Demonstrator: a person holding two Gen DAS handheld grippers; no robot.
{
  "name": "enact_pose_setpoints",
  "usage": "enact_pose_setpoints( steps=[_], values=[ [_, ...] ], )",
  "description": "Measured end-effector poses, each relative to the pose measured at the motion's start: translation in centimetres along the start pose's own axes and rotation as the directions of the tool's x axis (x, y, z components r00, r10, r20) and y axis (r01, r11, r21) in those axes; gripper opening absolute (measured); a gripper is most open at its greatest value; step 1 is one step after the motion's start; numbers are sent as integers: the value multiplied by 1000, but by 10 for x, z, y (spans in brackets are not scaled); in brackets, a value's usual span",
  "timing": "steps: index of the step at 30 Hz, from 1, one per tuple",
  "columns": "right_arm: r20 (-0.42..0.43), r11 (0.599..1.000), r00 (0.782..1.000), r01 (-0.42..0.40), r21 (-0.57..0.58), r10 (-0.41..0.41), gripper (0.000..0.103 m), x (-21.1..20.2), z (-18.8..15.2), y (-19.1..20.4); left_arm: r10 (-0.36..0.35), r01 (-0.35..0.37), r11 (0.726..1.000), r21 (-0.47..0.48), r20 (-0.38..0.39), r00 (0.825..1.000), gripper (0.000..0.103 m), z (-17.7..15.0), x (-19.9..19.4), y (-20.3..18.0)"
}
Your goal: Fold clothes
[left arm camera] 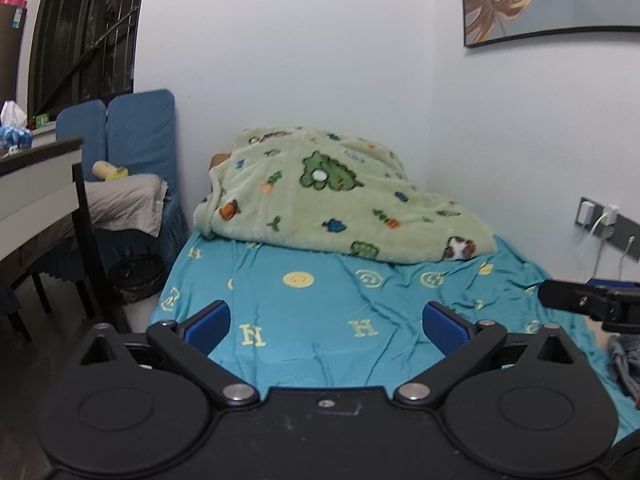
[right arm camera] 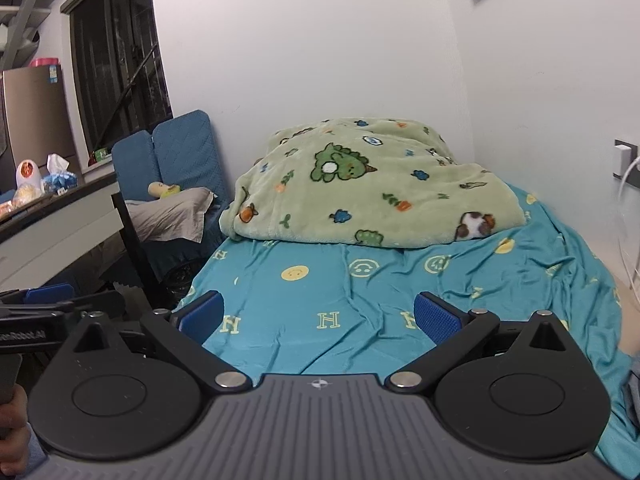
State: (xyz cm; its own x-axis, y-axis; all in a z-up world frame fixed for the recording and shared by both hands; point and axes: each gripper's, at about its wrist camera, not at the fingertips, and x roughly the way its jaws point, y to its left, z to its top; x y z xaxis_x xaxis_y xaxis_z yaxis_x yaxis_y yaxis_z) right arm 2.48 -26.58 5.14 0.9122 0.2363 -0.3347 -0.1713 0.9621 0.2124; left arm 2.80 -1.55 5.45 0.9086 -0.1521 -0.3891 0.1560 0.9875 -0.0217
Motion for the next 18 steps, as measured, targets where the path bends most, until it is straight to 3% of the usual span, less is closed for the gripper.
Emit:
enact_pose_setpoints(
  steps=[8,18],
  values=[
    [20,999,1000,2,-32,-2,103,28,-10,4,22,-22,1000,-9,-46,999,102,-19,30,8],
    [8,1000,1000,8,-4,-8,103,37,-26,-8,19,-20,1000,-24,-56,998,102,-29,32,11]
  ],
)
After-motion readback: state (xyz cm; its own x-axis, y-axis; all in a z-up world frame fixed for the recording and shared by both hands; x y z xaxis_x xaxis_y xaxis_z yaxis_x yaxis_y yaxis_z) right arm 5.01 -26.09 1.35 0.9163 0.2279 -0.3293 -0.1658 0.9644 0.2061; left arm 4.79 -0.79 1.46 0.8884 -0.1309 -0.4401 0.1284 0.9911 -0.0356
